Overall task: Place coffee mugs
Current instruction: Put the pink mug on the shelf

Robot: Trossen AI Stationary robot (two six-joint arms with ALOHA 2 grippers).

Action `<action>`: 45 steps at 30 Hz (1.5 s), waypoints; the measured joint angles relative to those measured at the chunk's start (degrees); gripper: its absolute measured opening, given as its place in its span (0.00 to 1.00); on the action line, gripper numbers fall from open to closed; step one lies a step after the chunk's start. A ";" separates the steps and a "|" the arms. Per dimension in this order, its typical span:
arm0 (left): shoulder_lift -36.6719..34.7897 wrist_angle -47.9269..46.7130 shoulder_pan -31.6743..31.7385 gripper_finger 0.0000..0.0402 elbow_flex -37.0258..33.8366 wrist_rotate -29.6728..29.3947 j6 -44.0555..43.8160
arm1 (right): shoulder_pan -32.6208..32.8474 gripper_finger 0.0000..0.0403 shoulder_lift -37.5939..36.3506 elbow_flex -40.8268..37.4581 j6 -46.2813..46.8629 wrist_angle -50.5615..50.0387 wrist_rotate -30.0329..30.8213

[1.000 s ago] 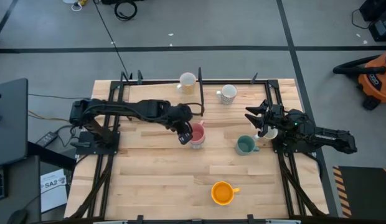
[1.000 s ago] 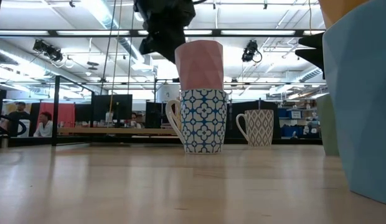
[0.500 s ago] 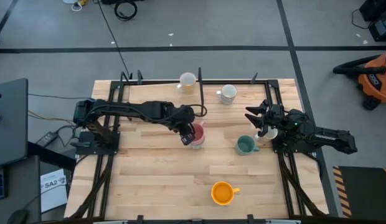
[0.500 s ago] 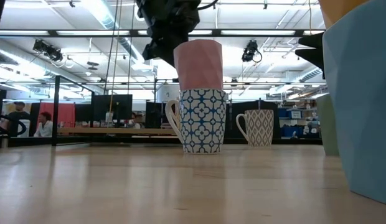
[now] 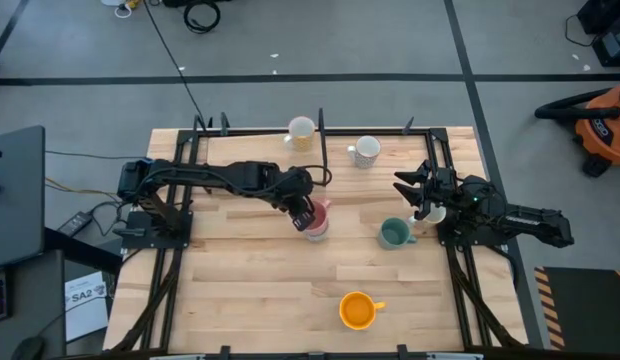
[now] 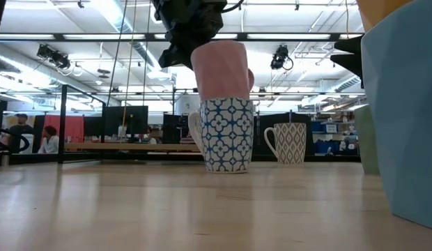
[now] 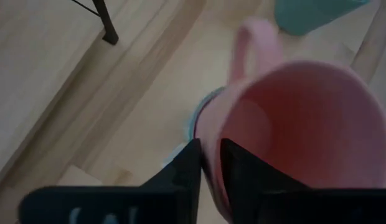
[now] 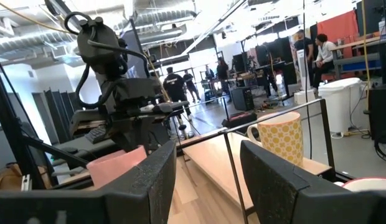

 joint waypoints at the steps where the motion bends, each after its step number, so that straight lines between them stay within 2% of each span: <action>1: 0.00 0.06 0.00 0.11 0.00 0.06 0.32 | -0.01 0.46 0.00 0.00 -0.01 0.00 0.00; 4: 0.02 -0.20 0.00 0.07 -0.02 0.11 0.25 | 0.00 0.46 -0.01 0.00 -0.01 0.00 0.00; 9: 0.02 -0.56 0.00 0.08 0.60 0.10 0.20 | -0.01 0.46 0.00 0.00 0.01 -0.02 0.02; 16: 0.02 -2.02 0.63 0.08 5.64 0.05 4.27 | 0.00 0.46 0.00 0.00 0.01 0.00 0.00; 20: 0.02 -5.05 1.77 0.07 10.54 0.26 12.21 | 0.00 0.46 -0.01 0.00 0.01 0.00 0.00; 30: 0.00 -17.15 8.50 0.08 23.96 0.09 41.00 | 0.00 0.46 0.00 0.00 0.01 -0.02 0.02; 38: 0.15 -20.79 16.54 0.08 25.14 0.29 65.84 | 0.01 0.46 0.00 0.00 0.01 -0.02 0.00; 45: 2.50 -19.96 23.16 0.08 25.07 2.95 76.22 | 0.01 0.46 0.00 0.00 0.01 -0.02 0.02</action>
